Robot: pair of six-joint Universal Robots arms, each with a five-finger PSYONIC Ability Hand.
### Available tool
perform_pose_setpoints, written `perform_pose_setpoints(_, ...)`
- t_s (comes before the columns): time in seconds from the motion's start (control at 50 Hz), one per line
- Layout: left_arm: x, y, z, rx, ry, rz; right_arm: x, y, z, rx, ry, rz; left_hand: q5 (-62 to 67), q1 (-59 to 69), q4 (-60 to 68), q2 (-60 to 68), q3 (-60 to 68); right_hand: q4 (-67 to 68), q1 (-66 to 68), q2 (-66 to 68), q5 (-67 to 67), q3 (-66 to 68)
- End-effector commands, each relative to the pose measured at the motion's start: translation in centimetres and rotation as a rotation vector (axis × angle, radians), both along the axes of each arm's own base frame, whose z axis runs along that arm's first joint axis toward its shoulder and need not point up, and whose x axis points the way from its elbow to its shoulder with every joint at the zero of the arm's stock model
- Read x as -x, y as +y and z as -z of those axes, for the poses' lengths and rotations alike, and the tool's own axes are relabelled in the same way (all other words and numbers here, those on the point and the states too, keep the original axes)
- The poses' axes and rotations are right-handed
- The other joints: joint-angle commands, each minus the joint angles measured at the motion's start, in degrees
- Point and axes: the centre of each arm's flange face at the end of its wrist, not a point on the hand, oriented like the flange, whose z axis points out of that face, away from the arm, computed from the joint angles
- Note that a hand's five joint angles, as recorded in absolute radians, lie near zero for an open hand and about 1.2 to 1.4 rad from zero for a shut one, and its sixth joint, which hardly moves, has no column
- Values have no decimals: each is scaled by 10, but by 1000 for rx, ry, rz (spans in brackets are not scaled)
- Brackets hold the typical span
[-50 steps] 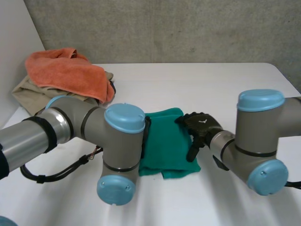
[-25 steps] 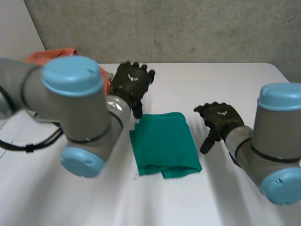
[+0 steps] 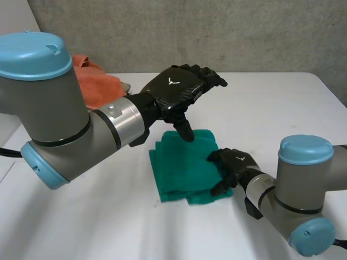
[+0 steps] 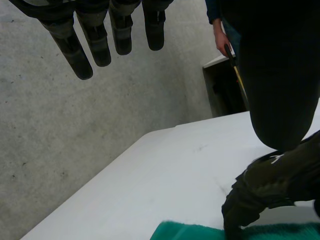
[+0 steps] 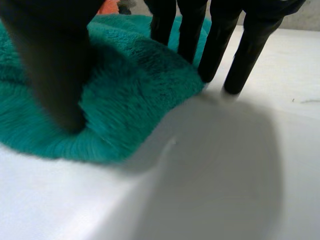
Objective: Fold the laundry.
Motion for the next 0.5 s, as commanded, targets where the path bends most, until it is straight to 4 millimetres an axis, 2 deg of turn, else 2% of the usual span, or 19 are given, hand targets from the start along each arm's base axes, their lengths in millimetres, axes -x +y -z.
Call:
perform_pose_setpoints(0.02, -1, 4, 4, -9, -10, 0, -7, -17, -6, 113, 10, 16, 1, -2, 1, 0, -6, 378, 403, 371, 386, 377)
perform_pose_setpoints(0.14, -1, 5, 3, -6, -9, -9, -8, -47, -29, 232, -20, 70, 1, -2, 1, 0, -6, 378, 403, 371, 386, 377)
perform_pose_setpoints(0.22, -1, 7, -6, 12, 7, -13, 9, -95, -51, 326, -47, 163, 1, -2, 1, 0, -6, 378, 403, 371, 386, 377)
perform_pose_setpoints(0.24, -1, 9, -9, 17, 11, -9, 23, -121, -52, 350, -46, 217, 1, -2, 1, 0, -6, 378, 403, 371, 386, 377)
perform_pose_setpoints(0.3, 0, 14, -17, 34, 25, -2, 46, -158, -52, 368, -36, 300, 1, -2, 1, 0, -6, 378, 403, 371, 386, 377)
perform_pose_setpoints(0.32, -1, 14, -19, 38, 27, -2, 62, -180, -50, 371, -23, 355, 1, -2, 1, 0, -6, 378, 403, 371, 386, 377)
perform_pose_setpoints(0.38, -1, 16, -22, 45, 33, 0, 86, -211, -48, 381, -6, 438, 1, -2, 1, 0, -6, 378, 403, 371, 386, 377)
perform_pose_setpoints(0.4, -1, 17, -23, 48, 35, 1, 103, -230, -42, 381, 6, 490, 1, -2, 1, 0, -6, 378, 403, 371, 386, 377)
perform_pose_setpoints(0.48, 2, 21, -30, 65, 46, 13, 140, -263, -36, 402, 23, 588, 1, -2, 1, 0, -6, 378, 403, 371, 386, 377)
perform_pose_setpoints(0.5, 4, 23, -30, 68, 48, 18, 161, -280, -39, 431, 22, 629, 1, -2, 1, 0, -6, 378, 403, 371, 386, 377)
